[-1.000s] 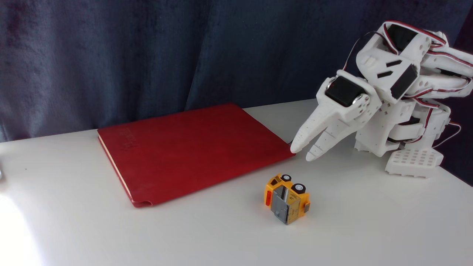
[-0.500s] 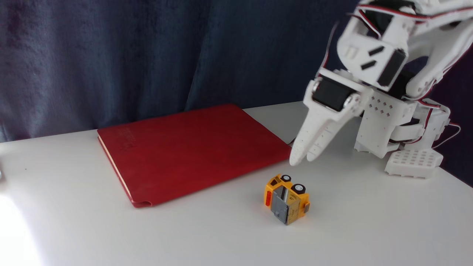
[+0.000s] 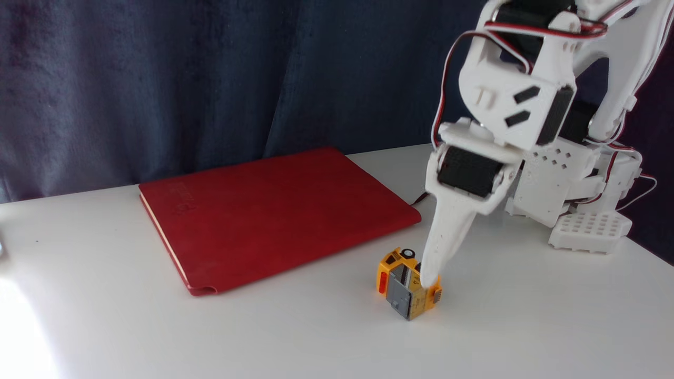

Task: Grasp a toy truck onto the red notebook.

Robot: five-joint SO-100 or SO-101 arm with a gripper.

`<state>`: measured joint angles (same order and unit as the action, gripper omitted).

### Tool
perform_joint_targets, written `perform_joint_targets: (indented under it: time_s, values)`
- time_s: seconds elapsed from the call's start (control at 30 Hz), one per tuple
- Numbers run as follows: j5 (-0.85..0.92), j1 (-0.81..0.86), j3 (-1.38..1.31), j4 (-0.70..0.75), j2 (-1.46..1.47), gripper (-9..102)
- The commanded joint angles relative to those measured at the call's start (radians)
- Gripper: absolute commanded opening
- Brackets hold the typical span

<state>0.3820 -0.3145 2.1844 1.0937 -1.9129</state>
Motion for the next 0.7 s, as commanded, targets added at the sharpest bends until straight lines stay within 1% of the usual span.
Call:
perform_joint_targets:
  time_s: [0.0, 0.13, 0.3, 0.4, 0.57, 0.67]
  values:
    - [0.015, -0.003, -0.054, -0.014, 0.029, 20]
    - [0.006, 0.021, -0.095, -0.029, 0.058, 20]
    - [-0.114, 0.089, -0.092, -0.097, 0.034, 21]
    - [-0.204, 0.133, -0.12, -0.103, 0.041, 21]
    - [-0.308, 0.161, -0.098, -0.114, 0.031, 21]
    - [-0.337, 0.166, -0.038, -0.137, -0.002, 21]
